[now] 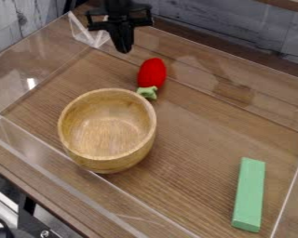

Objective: Move the red fruit to the left side of the table

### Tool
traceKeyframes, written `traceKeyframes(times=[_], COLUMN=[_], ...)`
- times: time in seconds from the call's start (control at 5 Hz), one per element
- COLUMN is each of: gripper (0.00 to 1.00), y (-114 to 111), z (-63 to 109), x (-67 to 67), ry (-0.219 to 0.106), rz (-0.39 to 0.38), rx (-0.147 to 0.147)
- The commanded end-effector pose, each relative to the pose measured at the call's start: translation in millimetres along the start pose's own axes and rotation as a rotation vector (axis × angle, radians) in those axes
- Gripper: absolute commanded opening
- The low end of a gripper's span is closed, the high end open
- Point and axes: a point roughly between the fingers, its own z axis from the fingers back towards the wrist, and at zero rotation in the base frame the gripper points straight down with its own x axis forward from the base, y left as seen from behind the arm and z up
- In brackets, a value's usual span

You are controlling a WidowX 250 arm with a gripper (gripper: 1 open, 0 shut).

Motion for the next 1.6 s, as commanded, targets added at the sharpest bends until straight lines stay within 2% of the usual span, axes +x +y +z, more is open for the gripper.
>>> traceKeyframes(times=[0.0, 0.4, 0.8, 1.2, 1.4], gripper=[0.00, 0.00, 0.00, 0.00, 0.00], y=[-10.0, -21.4, 13.8, -2.3, -17.6], z=[25.5, 33.7, 31.2, 34.3, 26.9], x=[0.4, -10.5, -10.1, -6.9, -8.3], ry=[-0.071, -0.080, -0.088, -0.063, -0.049], rz=[0.029, 0.143, 0.223, 0.176, 0.137], rx=[0.000, -0.007, -0.016, -0.036, -0.042])
